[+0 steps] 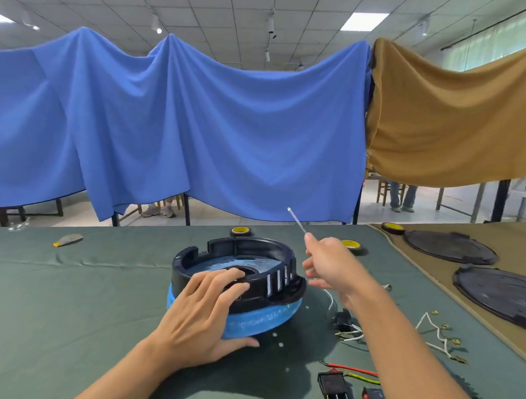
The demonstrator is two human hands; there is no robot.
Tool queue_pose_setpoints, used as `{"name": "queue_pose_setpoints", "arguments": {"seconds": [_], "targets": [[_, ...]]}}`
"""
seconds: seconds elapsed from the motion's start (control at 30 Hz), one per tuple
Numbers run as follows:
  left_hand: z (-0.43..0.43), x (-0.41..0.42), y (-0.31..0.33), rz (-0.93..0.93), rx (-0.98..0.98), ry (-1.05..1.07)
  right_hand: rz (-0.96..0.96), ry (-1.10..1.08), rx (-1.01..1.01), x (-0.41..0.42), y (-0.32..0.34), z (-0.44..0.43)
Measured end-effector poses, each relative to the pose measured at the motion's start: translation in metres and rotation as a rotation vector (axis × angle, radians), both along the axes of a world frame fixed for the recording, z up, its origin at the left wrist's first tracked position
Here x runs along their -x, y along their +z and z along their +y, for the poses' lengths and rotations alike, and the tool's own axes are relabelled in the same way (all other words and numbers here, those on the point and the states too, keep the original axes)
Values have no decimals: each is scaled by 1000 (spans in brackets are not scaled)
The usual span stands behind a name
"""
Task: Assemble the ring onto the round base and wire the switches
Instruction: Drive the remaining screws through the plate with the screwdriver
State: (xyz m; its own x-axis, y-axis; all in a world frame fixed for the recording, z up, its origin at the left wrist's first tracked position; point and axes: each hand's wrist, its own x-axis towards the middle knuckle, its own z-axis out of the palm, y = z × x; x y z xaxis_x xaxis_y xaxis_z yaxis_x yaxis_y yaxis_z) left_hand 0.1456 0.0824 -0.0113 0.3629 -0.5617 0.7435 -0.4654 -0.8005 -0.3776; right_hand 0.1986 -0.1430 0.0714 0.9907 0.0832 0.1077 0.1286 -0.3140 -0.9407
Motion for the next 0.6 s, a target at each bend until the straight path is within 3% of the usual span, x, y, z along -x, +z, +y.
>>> {"name": "queue_pose_setpoints", "arguments": {"seconds": [0.1, 0.33, 0.6], "targets": [[-2, 0, -3, 30, -29, 38, -39, -52, 95, -3, -16, 12], [-2, -1, -5, 117, -16, 71, -66, -186, 105, 1, -39, 19], [-15, -1, 3, 44, 187, 234, 51, -77, 92, 2, -31, 19]]}}
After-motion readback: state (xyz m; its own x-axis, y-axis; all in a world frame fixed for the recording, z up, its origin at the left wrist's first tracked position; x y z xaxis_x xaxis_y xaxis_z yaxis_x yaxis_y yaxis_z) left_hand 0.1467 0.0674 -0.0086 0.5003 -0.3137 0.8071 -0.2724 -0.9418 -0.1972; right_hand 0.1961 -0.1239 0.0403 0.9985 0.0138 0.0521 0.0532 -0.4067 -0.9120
